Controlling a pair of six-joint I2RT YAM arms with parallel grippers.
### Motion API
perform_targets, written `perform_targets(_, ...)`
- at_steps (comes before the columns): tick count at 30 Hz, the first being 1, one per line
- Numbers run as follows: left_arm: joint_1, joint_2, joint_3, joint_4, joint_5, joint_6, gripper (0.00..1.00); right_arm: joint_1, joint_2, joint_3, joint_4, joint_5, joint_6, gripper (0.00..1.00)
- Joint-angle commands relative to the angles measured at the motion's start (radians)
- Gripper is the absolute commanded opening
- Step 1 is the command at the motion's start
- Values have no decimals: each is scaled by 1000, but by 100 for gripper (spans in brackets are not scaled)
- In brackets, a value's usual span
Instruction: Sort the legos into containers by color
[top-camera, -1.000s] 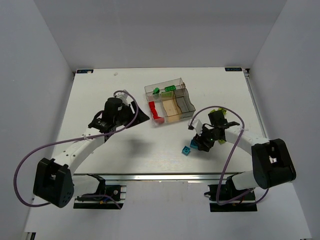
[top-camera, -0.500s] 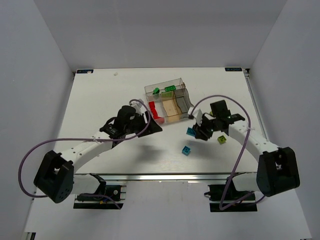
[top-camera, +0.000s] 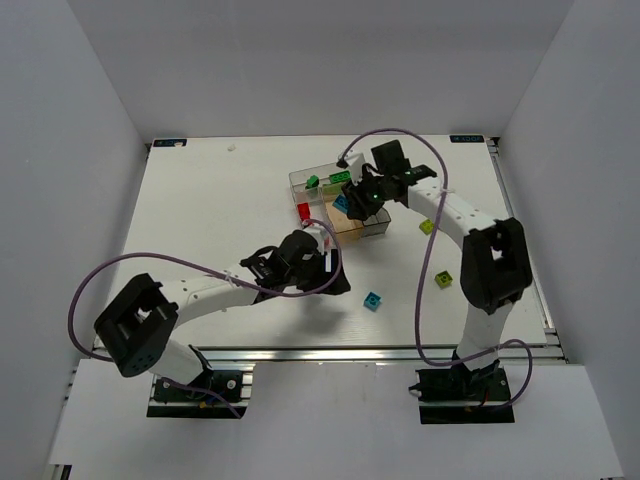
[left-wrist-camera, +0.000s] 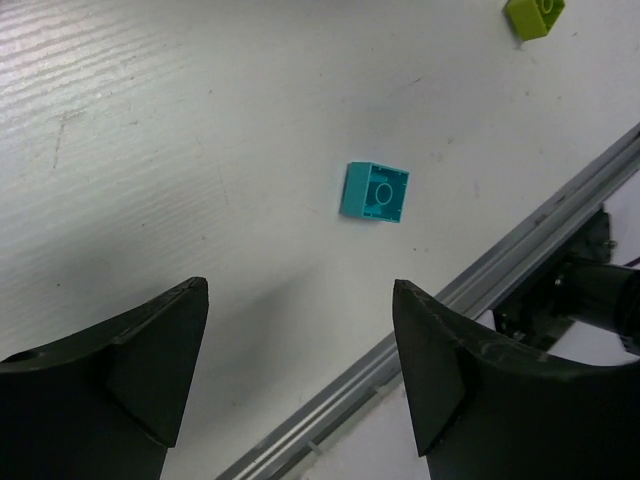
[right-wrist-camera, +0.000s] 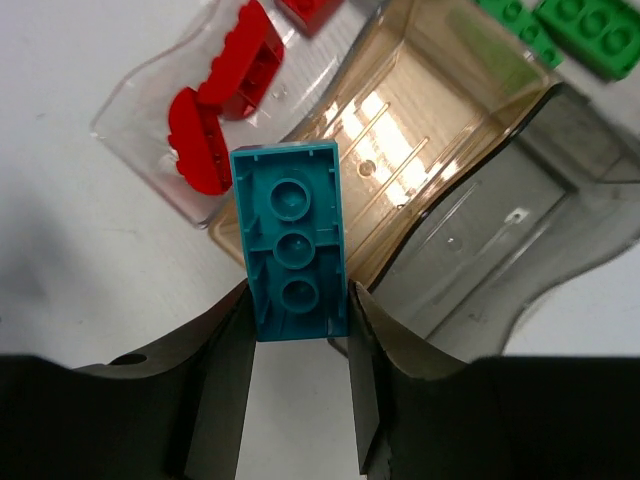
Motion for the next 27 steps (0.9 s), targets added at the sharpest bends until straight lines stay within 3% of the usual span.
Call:
perform_targets(1,-44,1,34,47,-106,65,85,8,76,86,-17,86,82,7)
perform_targets(3,-73,24,50,59,-156,83,87,10,99,111,-10,105,87,12)
perform_targets(6,-110,65,94,52,-188,123,88,8,133,132,-14,106,75,32)
perform_targets(7,-119,99,106,50,-201,144,88,7,142,138,-20,99,71,44)
perform_targets(10,-151,160,151,53,-222,188,88,5,132,162,-51,59,65,60)
perform_targets(19,-206,286,249,79,-202,273,89,-44,20,106,-71,-26,142,65)
perform_targets(27,-260,403,384,12,-211,333,88,-203,-117,-55,-20,-82,234,65)
